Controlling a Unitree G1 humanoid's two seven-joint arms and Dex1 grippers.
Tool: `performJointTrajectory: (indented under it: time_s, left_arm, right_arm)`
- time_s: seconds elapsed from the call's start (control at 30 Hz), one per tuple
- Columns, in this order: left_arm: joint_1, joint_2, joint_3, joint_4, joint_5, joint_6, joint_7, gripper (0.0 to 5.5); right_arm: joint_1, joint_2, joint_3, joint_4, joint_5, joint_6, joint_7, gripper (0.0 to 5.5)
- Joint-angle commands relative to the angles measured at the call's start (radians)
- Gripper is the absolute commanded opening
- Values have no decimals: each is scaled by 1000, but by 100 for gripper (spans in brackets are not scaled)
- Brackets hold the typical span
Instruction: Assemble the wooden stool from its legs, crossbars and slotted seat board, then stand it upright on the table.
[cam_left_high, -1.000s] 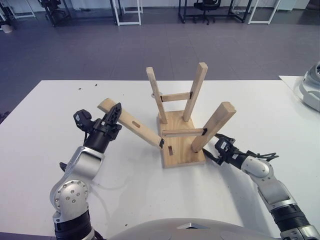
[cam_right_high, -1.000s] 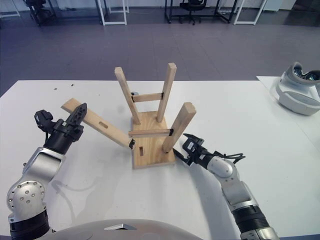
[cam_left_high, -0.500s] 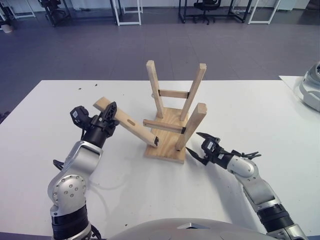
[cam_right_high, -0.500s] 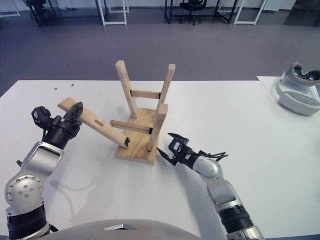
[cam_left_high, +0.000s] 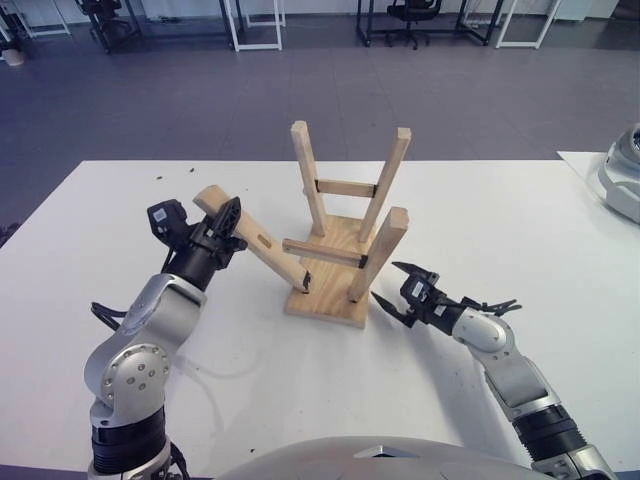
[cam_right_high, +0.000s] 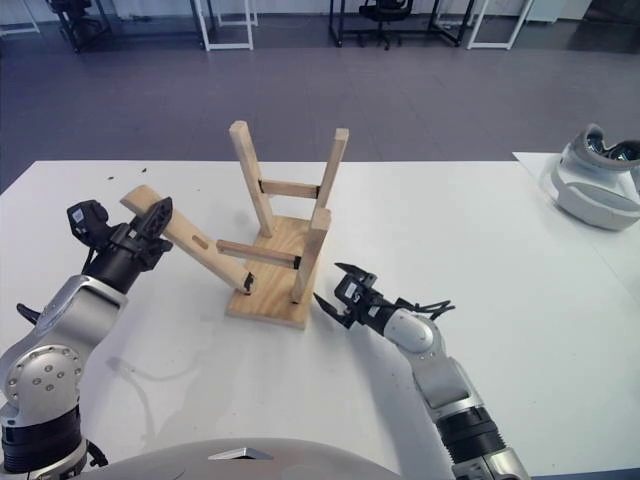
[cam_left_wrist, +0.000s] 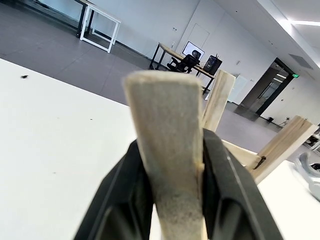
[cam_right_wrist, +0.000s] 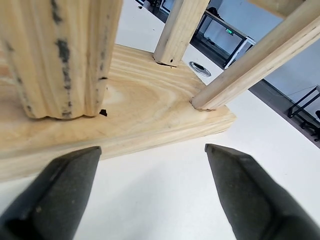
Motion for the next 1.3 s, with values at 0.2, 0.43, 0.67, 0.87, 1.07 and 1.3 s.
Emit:
performJointTrajectory:
  time_s: [0.2,0.43,0.67,0.87,1.07,1.3]
  left_arm:
    - [43,23,-149,-59,220,62,54,101]
    - [98,6,-177,-122,299,47,57,101]
    - [68,13,-259,-150,416,52,42,101]
    - [19,26,-359,-120,543,60,24,103]
    - [9,-7,-394,-52,597,76,20,106]
    - [-59,-150,-231,-118,408,2,-42,228]
  right_arm:
    - [-33,20,-298,-270,251,125,-95,389]
    - [-218,7,-449,-682,693,496,-257,389]
    - [-496,27,-176,-781,693,903,-433,389]
    - [-618,-47,40,-800,576,1125,-479,389]
    - [-661,-75,138,-754,435,1112,-464,389]
    - [-653,-75,57,-684,329,951,-420,389]
